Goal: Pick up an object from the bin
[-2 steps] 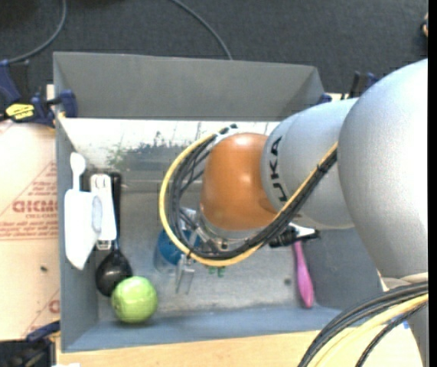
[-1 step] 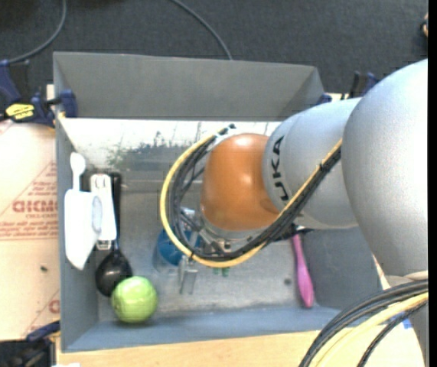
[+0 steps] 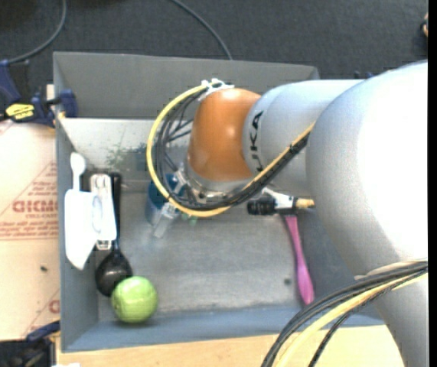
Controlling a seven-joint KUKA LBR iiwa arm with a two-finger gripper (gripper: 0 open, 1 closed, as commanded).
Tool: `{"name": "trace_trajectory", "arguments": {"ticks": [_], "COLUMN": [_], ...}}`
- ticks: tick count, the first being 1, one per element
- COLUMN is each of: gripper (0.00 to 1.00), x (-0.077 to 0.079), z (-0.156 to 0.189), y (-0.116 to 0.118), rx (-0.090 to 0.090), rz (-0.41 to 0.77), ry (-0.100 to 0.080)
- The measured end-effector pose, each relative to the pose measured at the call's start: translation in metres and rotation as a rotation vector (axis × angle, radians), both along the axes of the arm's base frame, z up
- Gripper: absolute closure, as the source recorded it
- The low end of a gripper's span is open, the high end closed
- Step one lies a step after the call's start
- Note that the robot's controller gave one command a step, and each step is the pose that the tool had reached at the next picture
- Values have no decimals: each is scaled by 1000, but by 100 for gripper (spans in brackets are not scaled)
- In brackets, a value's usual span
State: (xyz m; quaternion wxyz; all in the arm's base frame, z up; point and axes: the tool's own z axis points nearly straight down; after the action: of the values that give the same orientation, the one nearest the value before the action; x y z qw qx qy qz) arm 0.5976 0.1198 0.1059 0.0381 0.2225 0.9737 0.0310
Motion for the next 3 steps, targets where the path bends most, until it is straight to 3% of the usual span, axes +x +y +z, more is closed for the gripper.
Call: {"name": "trace_trajectory", "arguments": {"ticks": [2,3], "gripper": [100,100], "x": [-4,-13], "z": [1,2], "y": [0,-1], "rx": [0,-2], "rz": [0,-1], "ry": [-6,-22]}}
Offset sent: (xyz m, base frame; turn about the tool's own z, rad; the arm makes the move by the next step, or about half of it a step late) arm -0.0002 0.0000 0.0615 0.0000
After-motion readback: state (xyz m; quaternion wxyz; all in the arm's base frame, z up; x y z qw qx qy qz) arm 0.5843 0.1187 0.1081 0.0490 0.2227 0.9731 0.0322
